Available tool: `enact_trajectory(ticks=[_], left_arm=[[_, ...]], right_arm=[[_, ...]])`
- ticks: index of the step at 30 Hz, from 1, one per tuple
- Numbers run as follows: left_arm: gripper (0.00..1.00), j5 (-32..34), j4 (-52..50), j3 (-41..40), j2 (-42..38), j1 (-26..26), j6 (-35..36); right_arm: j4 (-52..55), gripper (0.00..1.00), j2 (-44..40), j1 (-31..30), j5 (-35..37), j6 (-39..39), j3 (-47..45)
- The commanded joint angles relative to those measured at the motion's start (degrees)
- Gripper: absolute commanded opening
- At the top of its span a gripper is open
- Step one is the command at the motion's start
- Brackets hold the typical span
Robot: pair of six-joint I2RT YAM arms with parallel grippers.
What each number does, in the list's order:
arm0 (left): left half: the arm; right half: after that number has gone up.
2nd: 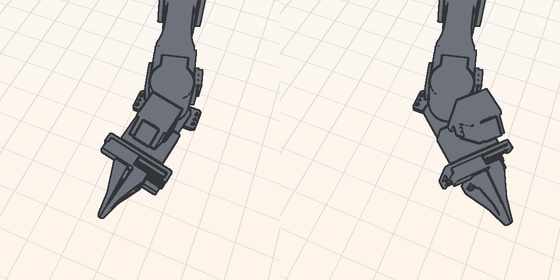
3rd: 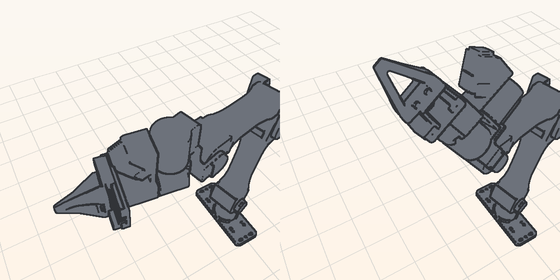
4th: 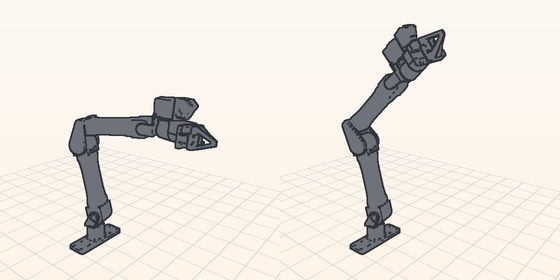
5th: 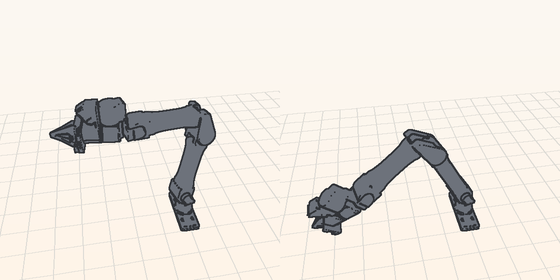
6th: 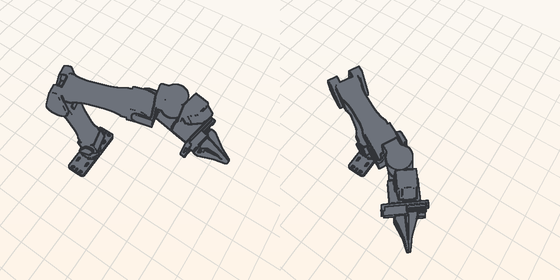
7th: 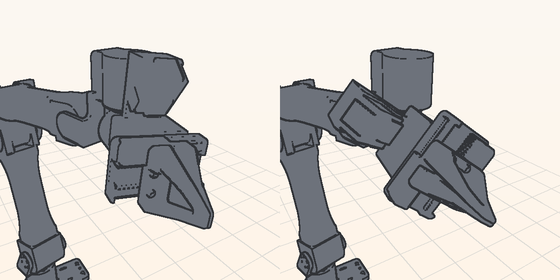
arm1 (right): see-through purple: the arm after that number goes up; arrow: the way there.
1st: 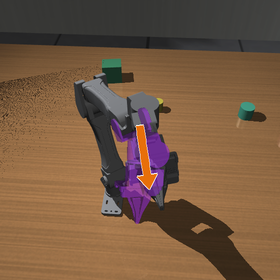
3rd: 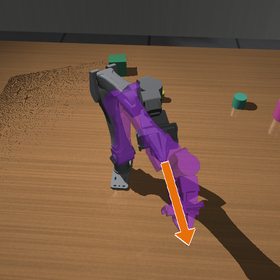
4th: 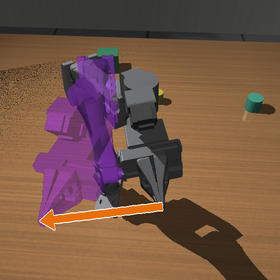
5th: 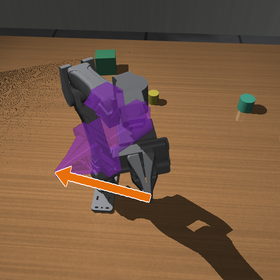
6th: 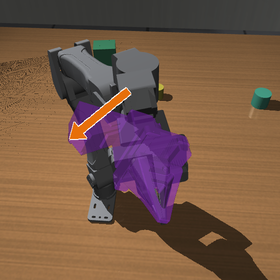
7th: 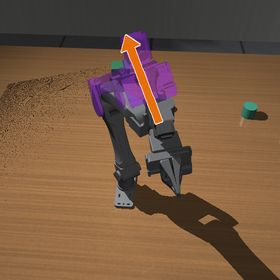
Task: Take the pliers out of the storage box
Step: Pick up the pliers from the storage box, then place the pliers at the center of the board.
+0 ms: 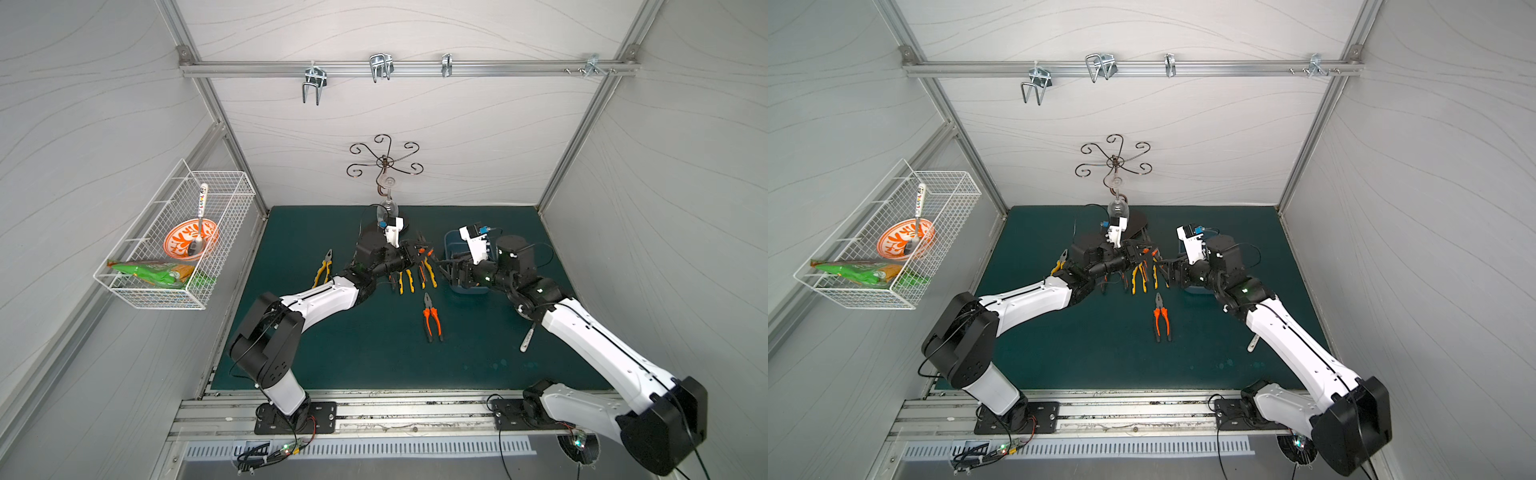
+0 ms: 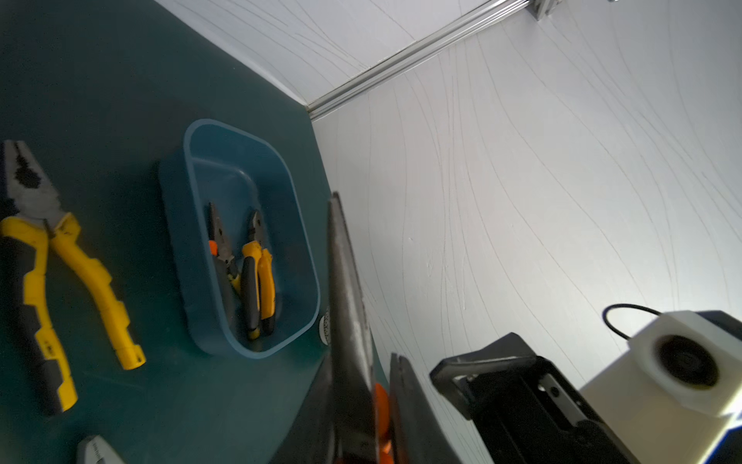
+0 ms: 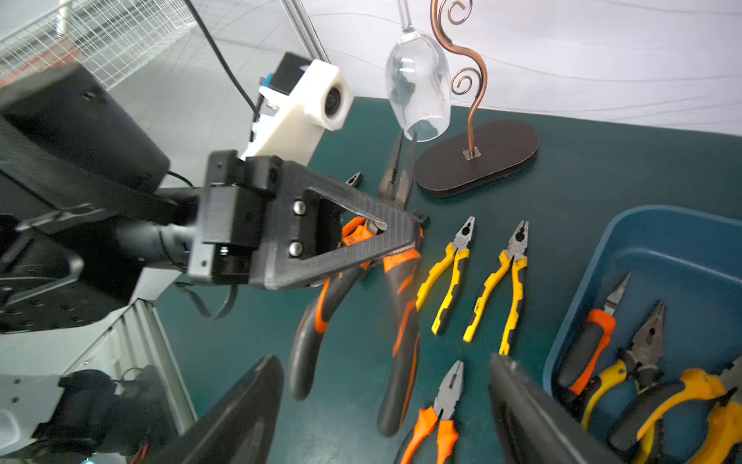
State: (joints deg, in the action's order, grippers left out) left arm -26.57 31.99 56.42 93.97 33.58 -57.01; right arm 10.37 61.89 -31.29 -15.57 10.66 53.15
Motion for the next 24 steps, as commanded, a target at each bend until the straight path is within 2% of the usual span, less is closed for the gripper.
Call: enact_trajectory(ticks=[1,3,6,14,20,24], left_arm=[[0.0,-2.16,0.5,-1.83,-3.38,-0.19,2.53],[0.0,-2.35,-0.42,-4.22,-4.3,-0.18,2.87],[0.0,-2.87,-0.41,-8.18,-5.5,-0.18,3.31],[0.0,-5.0,-0.36,-17.24,-5.66,0.17,6.9],[0.0,-4.5,2.69,-19.86,-1.6,1.92,8.37],[0.0,-4.77,8.32,-20.56,3.57,2.58,5.22]], right_arm=[[4.9,0.92,-2.9,-1.4,-0.36,-3.54,-1.82],[6.7,0.98,-4.39,-3.34,1.09,-5.76,-2.81],[9.0,0.99,-6.64,-8.12,6.76,-8.17,-4.37],[13.41,0.99,-9.68,-19.15,13.8,-7.92,-8.17],[15.24,0.99,-9.16,-24.92,17.13,-6.55,-9.94],[14.78,0.99,-8.48,-25.79,17.46,-5.56,-10.25]])
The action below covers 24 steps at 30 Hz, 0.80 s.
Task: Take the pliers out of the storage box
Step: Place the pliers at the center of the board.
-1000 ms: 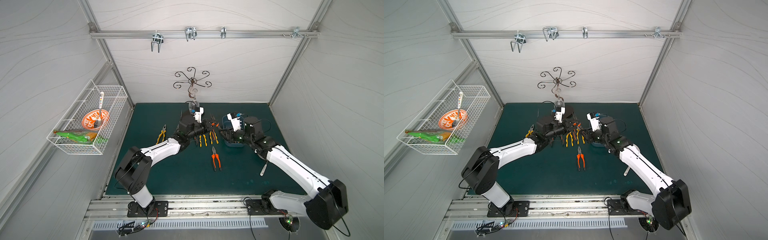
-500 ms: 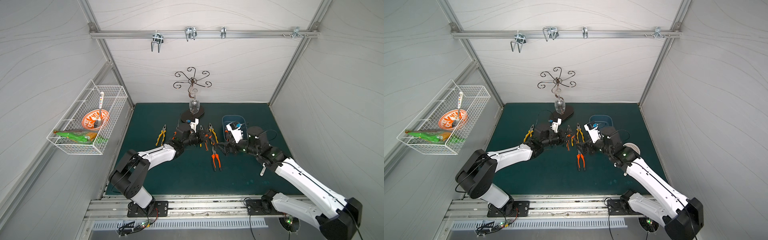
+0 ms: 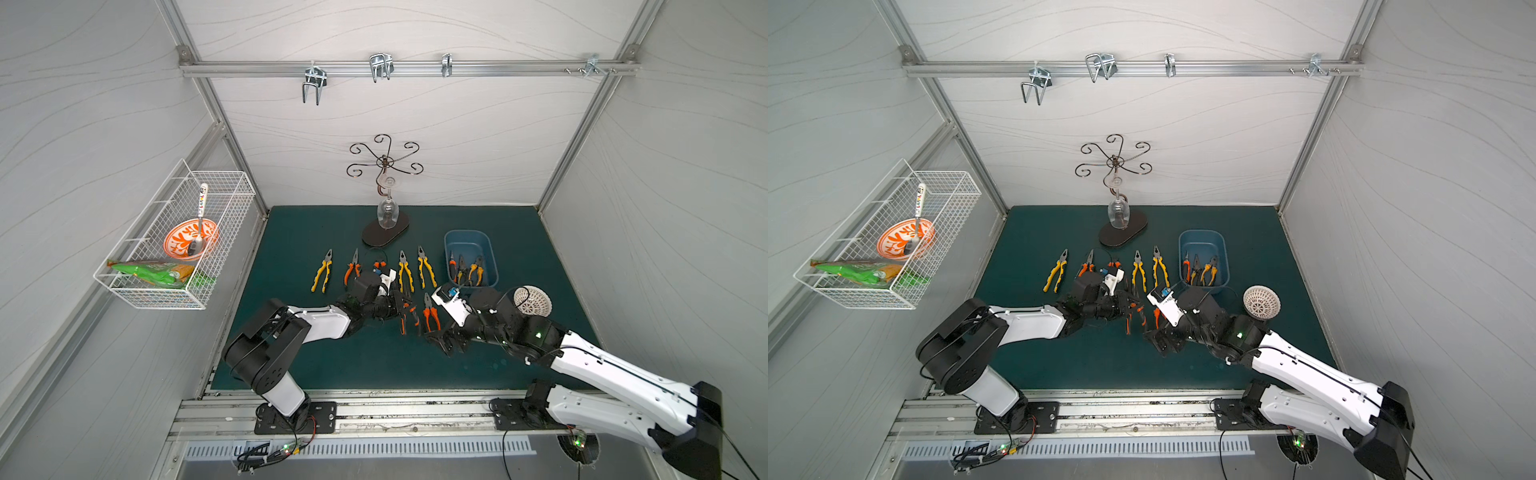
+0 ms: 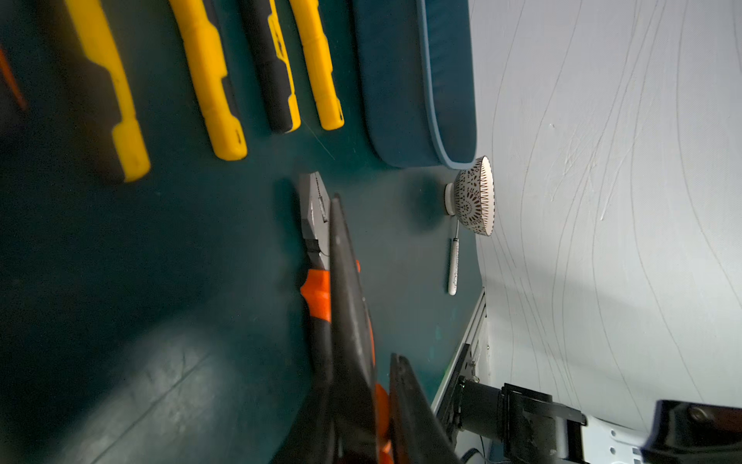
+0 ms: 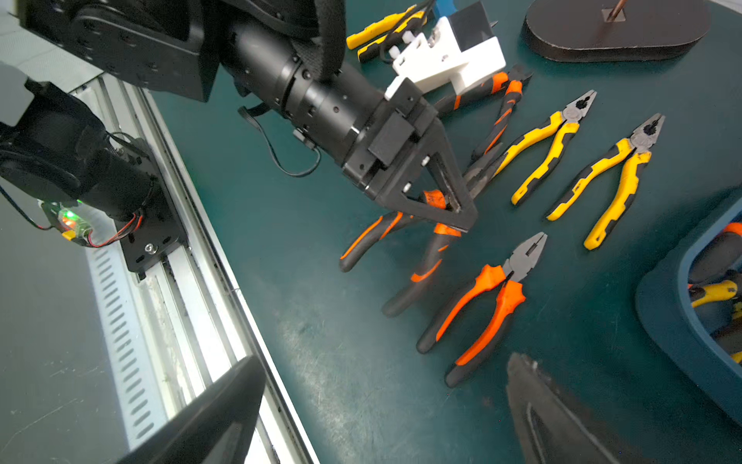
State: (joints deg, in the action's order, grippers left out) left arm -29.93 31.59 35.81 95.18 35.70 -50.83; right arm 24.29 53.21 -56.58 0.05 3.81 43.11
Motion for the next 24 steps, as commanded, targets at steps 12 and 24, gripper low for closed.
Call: enact_trajectory(ticks=[12,24], left_arm=[[0.0,0.35,4.91,2.13,8.68,0.72,-1.2],[0.48,3.74,-3.03,3.42,8.08,0.28,-0.9]], right_arm=[[0.4,0.99,1.02,-0.55,5.05,0.85,-0.47],[1.3,0.99,-1.36,0.15,13.04,1.68,-0.32]])
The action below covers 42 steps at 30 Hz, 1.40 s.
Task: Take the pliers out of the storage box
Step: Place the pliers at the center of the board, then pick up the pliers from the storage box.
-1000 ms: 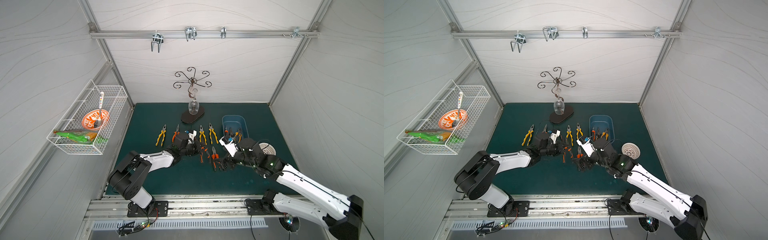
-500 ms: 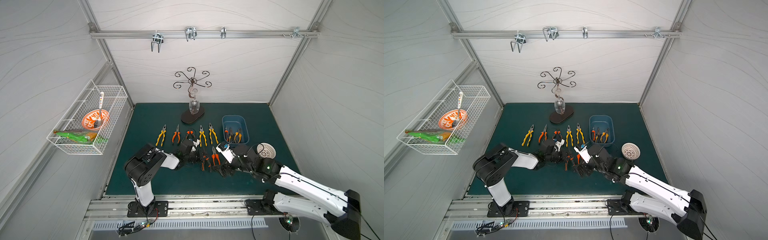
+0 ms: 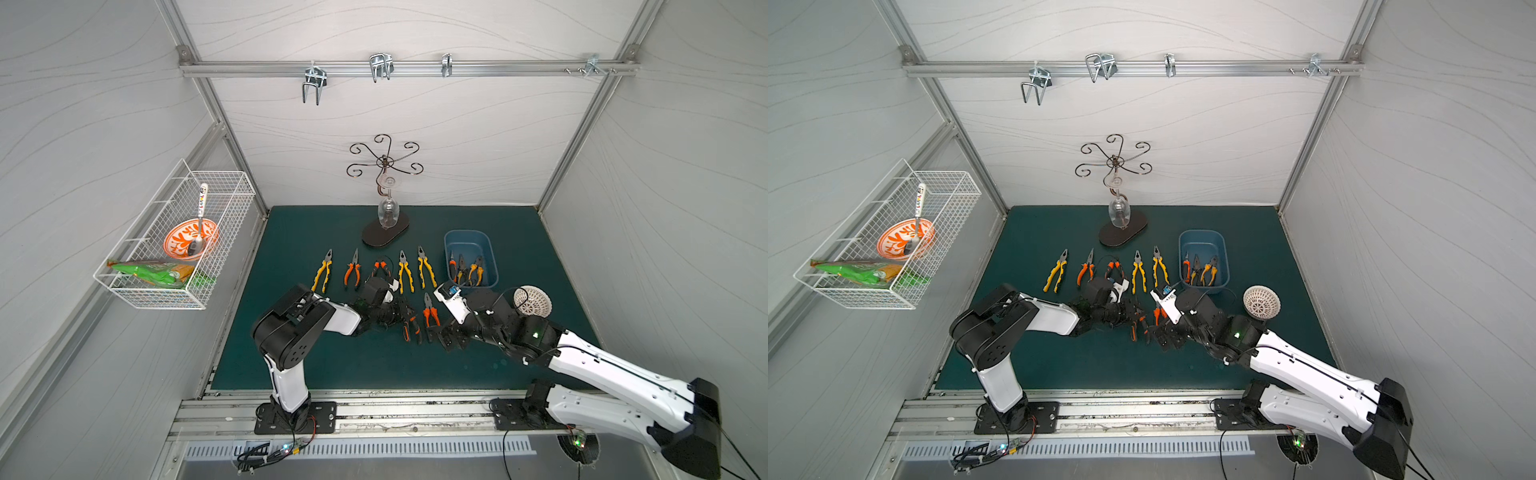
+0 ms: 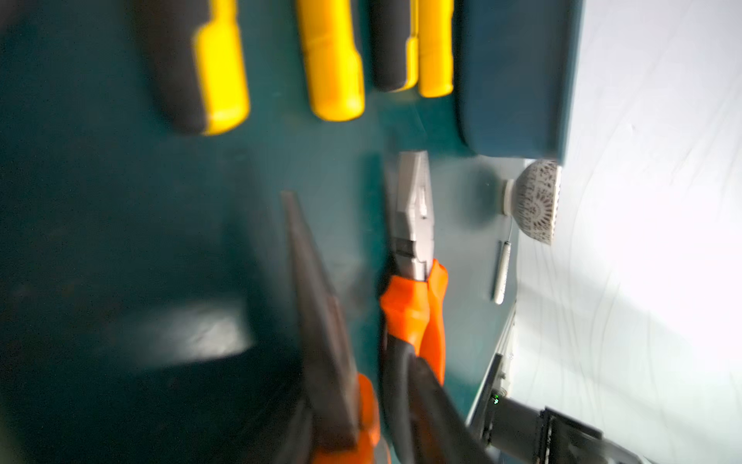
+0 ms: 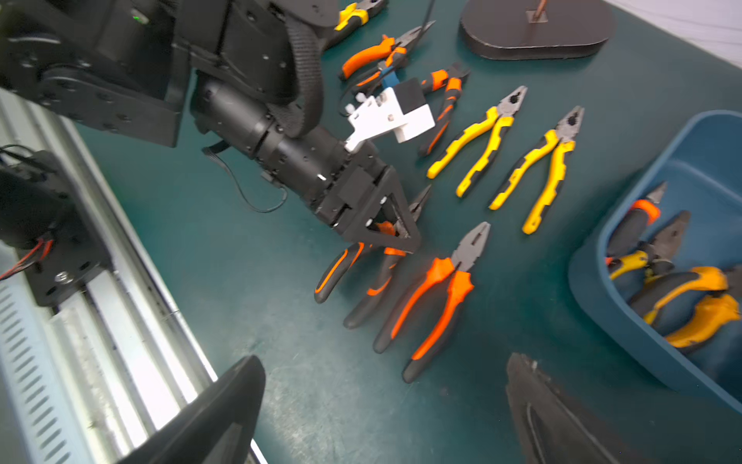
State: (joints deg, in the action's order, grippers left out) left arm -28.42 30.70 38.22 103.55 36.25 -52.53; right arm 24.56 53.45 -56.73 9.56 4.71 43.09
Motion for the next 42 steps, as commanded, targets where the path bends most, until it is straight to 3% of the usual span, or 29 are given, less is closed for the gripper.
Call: enact_trajectory(ticks=[1,12,15,17,23,28,34,42], left_arm=[[0.49,2.5,-2.78,1.0,-0.76,-0.22,1.0],[0.64,9.35,-16.32,0.68,-10.69,-0.35,6.01],[0.64,10.66,-18.74,0.2,-13.63,-0.32,6.91],[0.65,11.48,-19.79,-0.04,-15.89,-0.36,7.74],[0.85,13.42,-23.33,1.27,-22.87,-0.27,13.67],[0.95,14.11,-25.9,4.54,-27.28,-0.17,20.9],[1.0,13.23,-26.69,9.09,-30.8,0.77,31.56],[1.0,12.28,-23.03,11.03,-31.03,2.34,37.44]], right_arm=[[1.19,0.99,-1.92,0.84,3.54,1.07,-0.13],[0.89,0.99,-2.85,10.42,1.85,4.84,0.83],[0.32,0.99,-1.53,14.54,0.7,6.03,1.59],[0.3,0.99,0.3,17.44,0.41,7.11,2.68],[1.58,0.99,10.0,27.58,-3.24,9.99,8.46],[4.41,0.99,19.11,32.52,-0.23,10.32,13.52],[7.12,0.85,29.89,39.37,-3.62,12.22,19.46],[8.38,0.55,42.0,43.33,-7.45,11.64,25.26]])
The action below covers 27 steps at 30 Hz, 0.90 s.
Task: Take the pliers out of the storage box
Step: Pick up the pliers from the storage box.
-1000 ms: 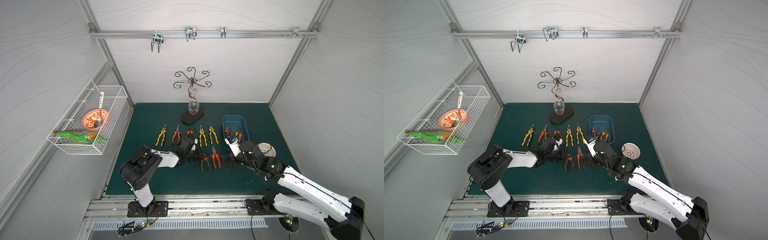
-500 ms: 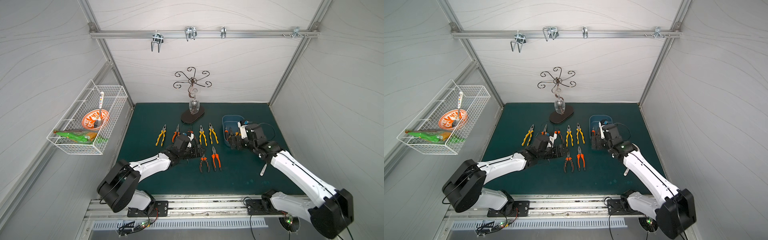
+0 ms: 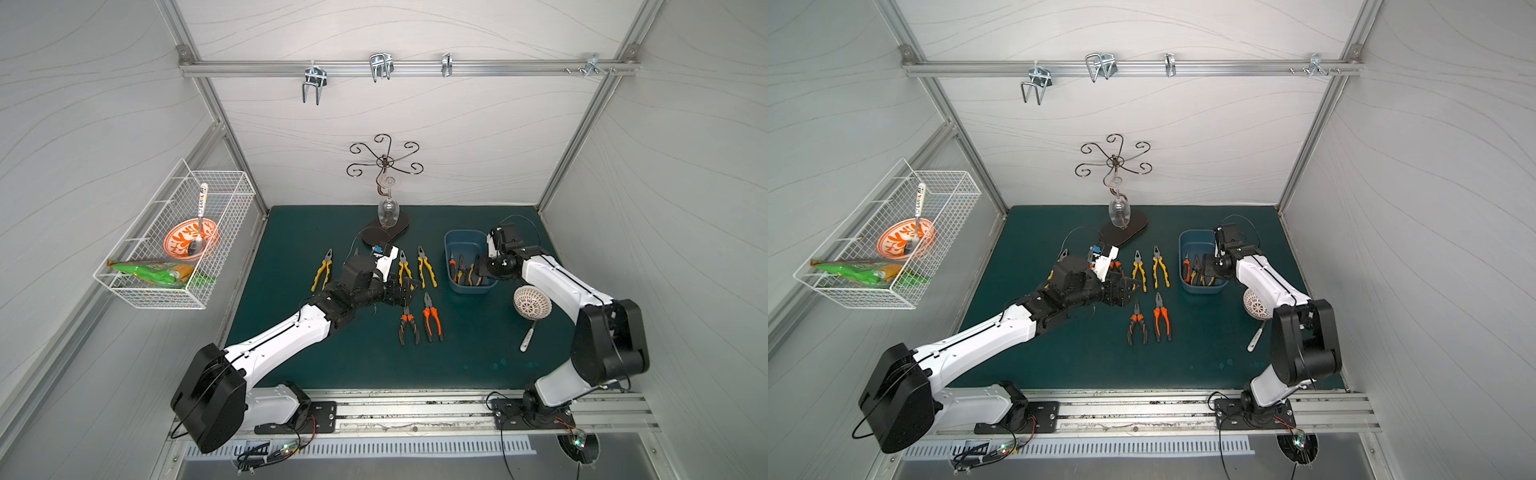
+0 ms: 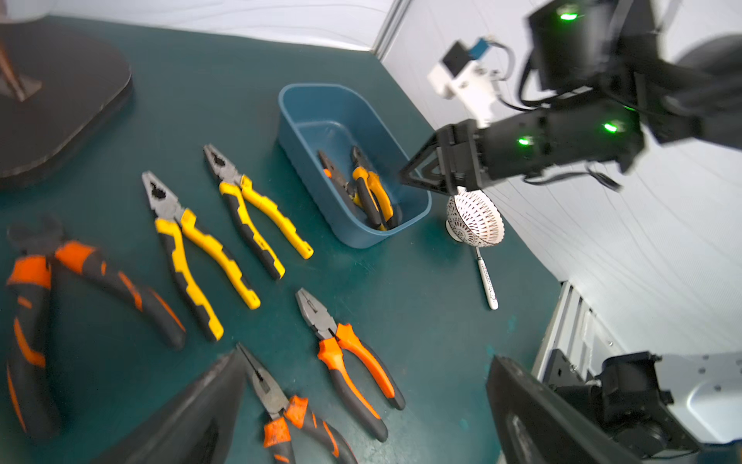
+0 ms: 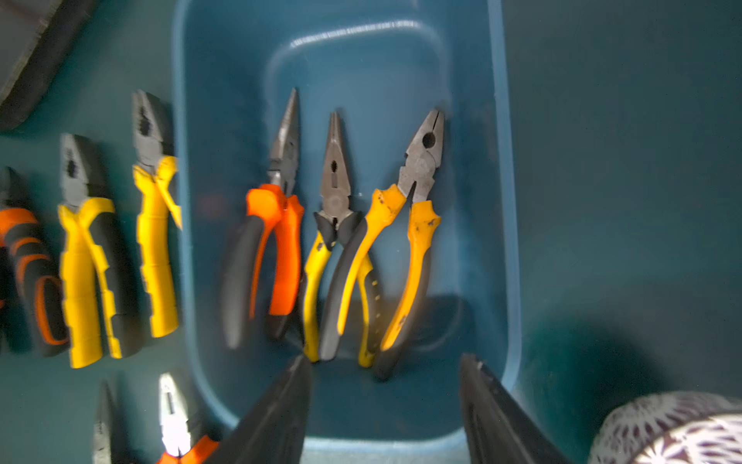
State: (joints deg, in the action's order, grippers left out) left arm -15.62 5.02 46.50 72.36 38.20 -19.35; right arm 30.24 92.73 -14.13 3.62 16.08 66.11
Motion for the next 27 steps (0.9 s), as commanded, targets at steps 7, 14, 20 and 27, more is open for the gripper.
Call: enact_trajectory(ticks=[7,14,20,27], left_arm=[[1.0,-0.27,2.25,3.61,1.83,0.47,4.58],[1.0,0.38,2.08,4.12,2.44,0.43,4.7],[1.0,0.68,2.05,4.01,2.59,0.38,4.72],[1.0,1.03,2.14,3.64,2.53,0.38,4.68]], right_arm=[[3.89,0.4,10.07,1.39,1.24,-0.94,5.81],[5.52,0.45,16.32,1.37,4.77,-2.1,8.24],[4.87,0.43,19.64,1.32,-1.62,-2.05,8.87],[2.02,0.11,14.92,1.34,-7.68,-2.22,7.82]])
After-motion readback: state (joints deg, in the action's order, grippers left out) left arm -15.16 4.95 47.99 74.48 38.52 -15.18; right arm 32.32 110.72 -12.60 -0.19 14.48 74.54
